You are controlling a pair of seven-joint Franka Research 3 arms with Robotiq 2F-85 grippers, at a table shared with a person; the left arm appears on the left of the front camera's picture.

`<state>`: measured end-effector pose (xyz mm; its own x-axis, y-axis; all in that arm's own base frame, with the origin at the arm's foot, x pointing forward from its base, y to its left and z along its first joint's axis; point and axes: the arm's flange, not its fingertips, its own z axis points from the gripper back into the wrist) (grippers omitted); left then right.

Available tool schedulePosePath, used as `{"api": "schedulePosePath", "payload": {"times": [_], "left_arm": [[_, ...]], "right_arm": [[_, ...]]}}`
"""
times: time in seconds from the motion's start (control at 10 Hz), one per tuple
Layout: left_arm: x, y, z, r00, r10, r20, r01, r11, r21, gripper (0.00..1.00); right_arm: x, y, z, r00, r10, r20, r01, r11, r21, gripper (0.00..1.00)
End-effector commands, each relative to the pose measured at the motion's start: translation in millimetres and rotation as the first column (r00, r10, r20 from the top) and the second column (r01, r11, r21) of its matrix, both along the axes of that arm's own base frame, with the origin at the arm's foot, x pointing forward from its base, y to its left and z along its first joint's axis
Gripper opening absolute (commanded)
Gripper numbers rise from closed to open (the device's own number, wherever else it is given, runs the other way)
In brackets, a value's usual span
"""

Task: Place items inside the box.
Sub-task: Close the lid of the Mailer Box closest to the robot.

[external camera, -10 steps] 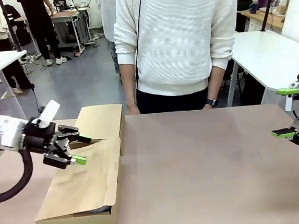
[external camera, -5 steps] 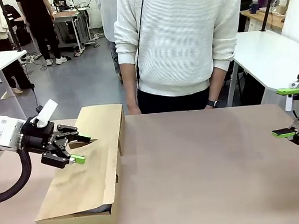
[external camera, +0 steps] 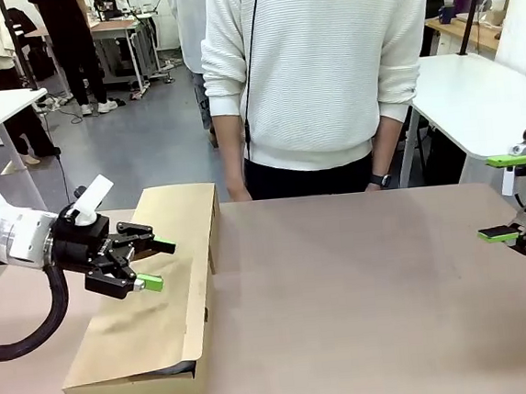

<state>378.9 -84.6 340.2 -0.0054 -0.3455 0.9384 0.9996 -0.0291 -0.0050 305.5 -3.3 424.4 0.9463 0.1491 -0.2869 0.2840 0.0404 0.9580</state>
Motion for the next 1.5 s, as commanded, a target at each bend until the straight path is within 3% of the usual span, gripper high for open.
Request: {"api": "schedulePosePath", "payload": {"times": [0.0,0.1,0.4,0.6,0.8,0.9,1.0,1.1,1.2,1.3,1.4], "left_arm": [[-52,-11,-20,0.999,0.044,-0.025,-0.042,0.996,0.079,1.0],[-51,-14,-27,0.999,0.01,-0.048,-0.004,0.992,0.126,1.0],[-54,-20,-40,0.999,0.026,-0.035,-0.018,0.976,0.216,1.0],[-55,-16,-32,0.999,0.033,-0.009,-0.03,0.979,0.2,1.0],[-64,-2,-10,0.999,0.051,0.017,-0.053,0.993,0.105,1.0],[-71,13,13,0.999,0.024,-0.029,-0.024,1.0,-0.014,1.0],[-77,29,35,0.992,-0.021,-0.121,0.008,0.994,-0.111,1.0],[-80,40,50,0.964,0.057,-0.258,-0.105,0.979,-0.177,1.0],[-80,50,65,0.857,0.125,-0.5,-0.272,0.934,-0.232,1.0],[-77,64,75,0.715,0.142,-0.684,-0.418,0.871,-0.257,1.0],[-72,79,79,0.58,0.056,-0.813,-0.428,0.87,-0.246,1.0]], "right_arm": [[0,1,6,1.0,-0.005,-0.017,0.005,1.0,0.014,1.0],[0,1,6,1.0,-0.005,-0.017,0.005,1.0,0.014,1.0],[0,1,6,1.0,-0.005,-0.017,0.005,1.0,0.014,1.0],[0,1,6,1.0,-0.005,-0.017,0.005,1.0,0.014,1.0],[0,1,6,1.0,-0.005,-0.017,0.005,1.0,0.014,1.0],[0,1,6,1.0,-0.005,-0.017,0.005,1.0,0.014,1.0],[0,1,6,1.0,-0.005,-0.017,0.005,1.0,0.014,1.0],[0,1,6,1.0,-0.005,-0.017,0.005,1.0,0.014,1.0],[0,1,6,1.0,-0.005,-0.017,0.005,1.0,0.014,1.0],[0,1,6,1.0,-0.005,-0.017,0.005,1.0,0.014,1.0],[0,1,6,1.0,-0.005,-0.017,0.005,1.0,0.014,1.0]]}}
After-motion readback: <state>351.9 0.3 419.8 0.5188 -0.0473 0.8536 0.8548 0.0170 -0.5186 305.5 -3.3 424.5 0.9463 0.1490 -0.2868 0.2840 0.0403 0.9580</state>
